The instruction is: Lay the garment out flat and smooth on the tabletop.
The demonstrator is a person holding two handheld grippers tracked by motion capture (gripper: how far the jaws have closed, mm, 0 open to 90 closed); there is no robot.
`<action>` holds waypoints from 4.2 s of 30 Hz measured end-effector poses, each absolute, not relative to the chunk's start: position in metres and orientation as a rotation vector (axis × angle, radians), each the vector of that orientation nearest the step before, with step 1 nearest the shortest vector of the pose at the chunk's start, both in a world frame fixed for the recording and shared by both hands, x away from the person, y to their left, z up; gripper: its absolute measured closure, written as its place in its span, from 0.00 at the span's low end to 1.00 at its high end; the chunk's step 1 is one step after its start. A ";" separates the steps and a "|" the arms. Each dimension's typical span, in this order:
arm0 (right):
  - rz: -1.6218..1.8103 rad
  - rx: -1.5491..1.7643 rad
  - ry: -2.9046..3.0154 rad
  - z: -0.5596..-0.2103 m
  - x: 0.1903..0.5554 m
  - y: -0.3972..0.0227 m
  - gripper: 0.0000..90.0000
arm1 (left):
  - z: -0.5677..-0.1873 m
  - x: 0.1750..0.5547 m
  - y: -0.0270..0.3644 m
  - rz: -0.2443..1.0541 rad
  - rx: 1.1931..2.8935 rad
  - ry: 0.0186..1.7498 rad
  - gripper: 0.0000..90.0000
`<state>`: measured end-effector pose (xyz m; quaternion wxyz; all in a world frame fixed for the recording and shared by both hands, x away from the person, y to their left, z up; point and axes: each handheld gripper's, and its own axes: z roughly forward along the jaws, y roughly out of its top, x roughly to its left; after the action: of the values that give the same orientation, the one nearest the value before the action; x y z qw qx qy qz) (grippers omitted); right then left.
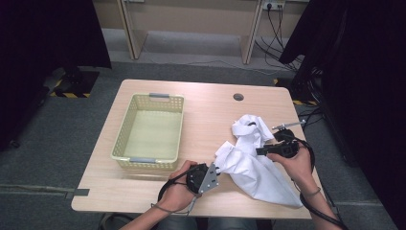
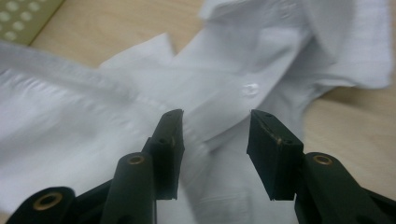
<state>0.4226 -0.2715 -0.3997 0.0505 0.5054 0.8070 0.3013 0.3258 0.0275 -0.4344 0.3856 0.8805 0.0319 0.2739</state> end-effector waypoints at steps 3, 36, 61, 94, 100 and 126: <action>0.956 1.480 2.520 -0.404 0.413 -0.265 0.61 | -0.433 0.326 0.030 0.689 2.232 0.096 0.82; 1.001 1.458 2.544 -0.405 0.419 -0.281 0.76 | -0.404 0.338 0.017 0.576 2.106 0.219 0.52; 0.613 1.546 2.440 -0.440 0.448 -0.281 0.71 | -0.404 0.374 -0.023 0.415 2.187 0.308 0.88; 0.692 1.738 2.260 -0.444 0.467 -0.304 0.99 | -0.427 0.296 -0.009 0.385 2.281 -0.094 0.97; 0.703 1.766 2.220 -0.439 0.475 -0.310 0.99 | -0.430 0.293 -0.005 0.331 2.310 -0.116 0.97; 0.673 1.727 2.241 -0.430 0.471 -0.309 0.79 | -0.399 0.336 0.005 0.444 2.168 0.123 0.63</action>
<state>0.4706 -0.3089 -0.4295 0.1164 0.5899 0.7653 0.2298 0.3363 0.0047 -0.3992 0.4462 0.8754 0.0497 0.1792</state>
